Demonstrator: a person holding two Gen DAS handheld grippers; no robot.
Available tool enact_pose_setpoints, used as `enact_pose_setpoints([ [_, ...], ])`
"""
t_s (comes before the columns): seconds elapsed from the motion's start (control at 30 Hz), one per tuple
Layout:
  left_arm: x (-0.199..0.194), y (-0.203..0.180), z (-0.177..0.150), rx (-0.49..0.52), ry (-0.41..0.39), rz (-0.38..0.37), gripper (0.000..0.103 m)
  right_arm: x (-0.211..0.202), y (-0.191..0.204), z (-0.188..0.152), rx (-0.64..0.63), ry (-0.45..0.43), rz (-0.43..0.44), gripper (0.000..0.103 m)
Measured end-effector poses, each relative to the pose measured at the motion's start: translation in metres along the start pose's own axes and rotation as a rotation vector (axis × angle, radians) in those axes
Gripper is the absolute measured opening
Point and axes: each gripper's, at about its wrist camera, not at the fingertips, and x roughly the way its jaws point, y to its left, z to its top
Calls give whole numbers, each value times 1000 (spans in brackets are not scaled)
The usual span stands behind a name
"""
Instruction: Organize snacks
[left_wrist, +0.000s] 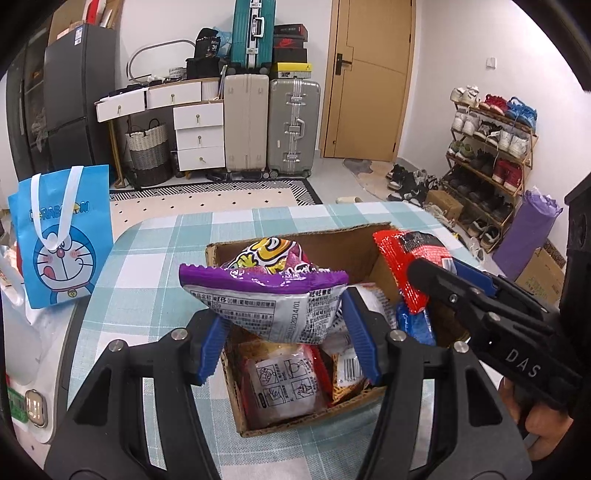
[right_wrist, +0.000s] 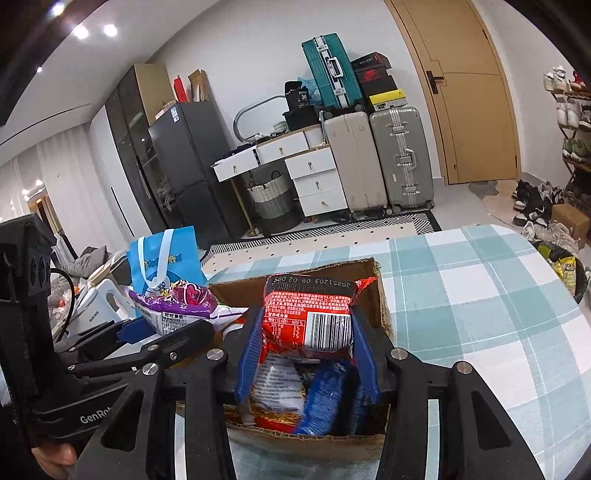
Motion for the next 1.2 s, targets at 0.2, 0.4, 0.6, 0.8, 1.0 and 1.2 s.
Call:
enact_pose_setpoints([
  [0.2,20,2,-5,5,29,1,57,12,-2,-3,-2,22,-16,46],
  [0.4,27,3,-3,6,29,-8,57,10,-3,1,-1,14,-18,49],
  [0.6,22,8,-3,-4,22,-18,63,-5,-7,2,-12,-10,-27,70],
  [0.8,0,15,-7,-15,-18,-9,87,-22,-15,-6,-29,-11,-33,99],
  [1.0,-22,24,-17,-24,-46,8,102,-37,-19,-18,-37,-14,-27,102],
  [1.2,-48,29,-31,-39,-78,9,102,-49,-18,-30,-55,-27,-8,102],
])
